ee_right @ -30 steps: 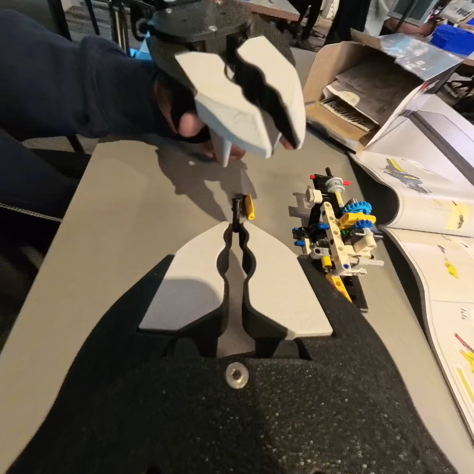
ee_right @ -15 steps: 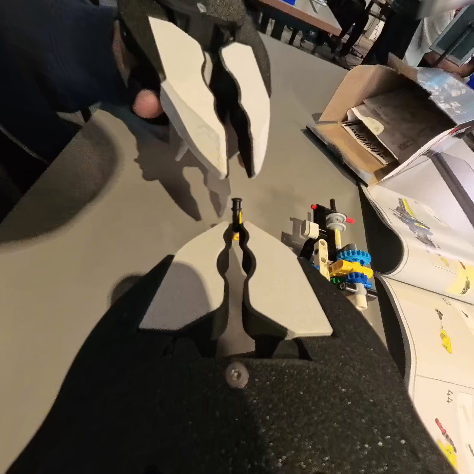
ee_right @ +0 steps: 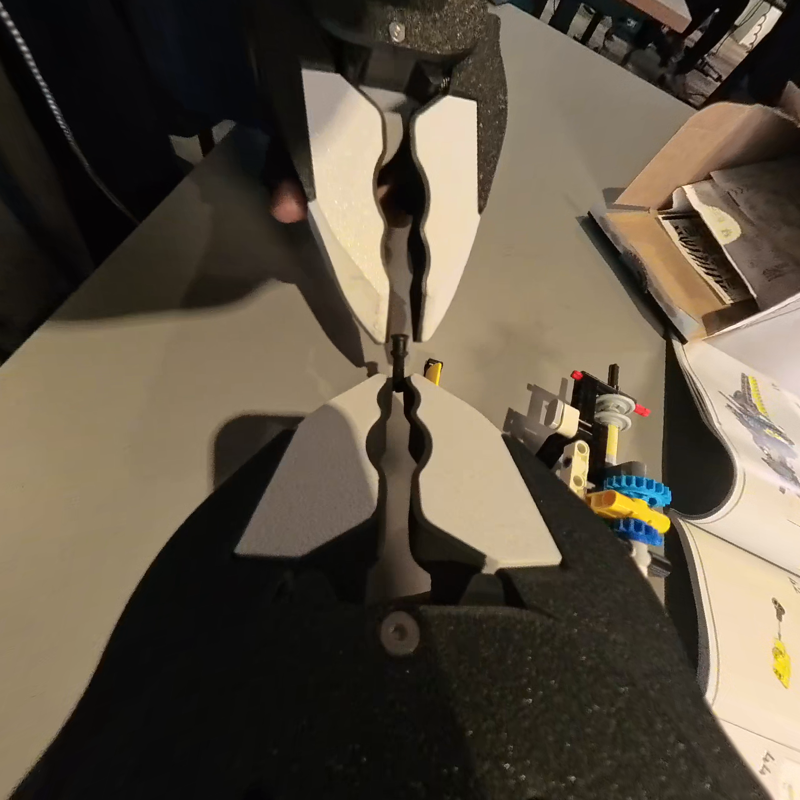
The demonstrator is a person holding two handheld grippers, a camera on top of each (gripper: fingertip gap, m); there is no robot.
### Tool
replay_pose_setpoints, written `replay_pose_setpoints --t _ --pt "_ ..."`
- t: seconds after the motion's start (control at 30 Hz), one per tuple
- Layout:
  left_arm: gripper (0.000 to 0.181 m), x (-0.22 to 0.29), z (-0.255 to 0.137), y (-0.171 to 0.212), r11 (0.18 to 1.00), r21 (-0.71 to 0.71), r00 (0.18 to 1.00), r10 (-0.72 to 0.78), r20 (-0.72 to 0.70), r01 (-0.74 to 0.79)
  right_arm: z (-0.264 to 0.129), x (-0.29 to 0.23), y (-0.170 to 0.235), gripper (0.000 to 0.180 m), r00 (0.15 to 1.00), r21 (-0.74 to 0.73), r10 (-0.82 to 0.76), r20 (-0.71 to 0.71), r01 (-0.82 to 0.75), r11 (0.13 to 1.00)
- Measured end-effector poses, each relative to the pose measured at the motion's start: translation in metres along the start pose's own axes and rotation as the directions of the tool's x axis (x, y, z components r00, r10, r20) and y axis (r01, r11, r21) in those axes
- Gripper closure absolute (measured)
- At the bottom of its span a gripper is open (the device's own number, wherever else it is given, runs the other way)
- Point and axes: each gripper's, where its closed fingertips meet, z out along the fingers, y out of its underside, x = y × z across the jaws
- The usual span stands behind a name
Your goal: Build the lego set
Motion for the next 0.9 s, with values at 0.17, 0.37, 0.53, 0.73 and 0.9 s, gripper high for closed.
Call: replay_pose_setpoints --t 0.17,0.37,0.53,0.73,0.9 --pt "0.167 0.004 0.003 0.003 0.998 -0.025 0.998 0.056 -0.006 -0.056 0.003 -0.004 0.001 0.175 1.000 -0.018 -0.018 0.022 0.018 1.000" --pt "0.174 0.008 0.004 0.006 0.993 -0.048 0.994 0.112 0.005 -0.111 0.007 -0.009 0.002 0.175 0.999 -0.035 -0.029 0.040 0.030 0.999" --pt "0.174 -0.001 -0.001 0.009 0.996 -0.062 0.996 0.066 0.063 -0.062 0.008 0.005 0.002 0.169 0.999 -0.056 0.005 -0.045 -0.007 0.998" --pt "0.174 -0.014 -0.010 0.018 0.995 -0.094 0.987 0.025 0.160 -0.010 0.017 0.024 0.010 0.169 0.986 -0.141 0.098 -0.137 -0.117 0.983" --pt "0.174 -0.021 -0.015 0.024 0.993 -0.116 0.975 0.030 0.220 -0.004 0.031 0.020 0.023 0.168 0.982 -0.245 0.159 -0.102 -0.180 0.953"
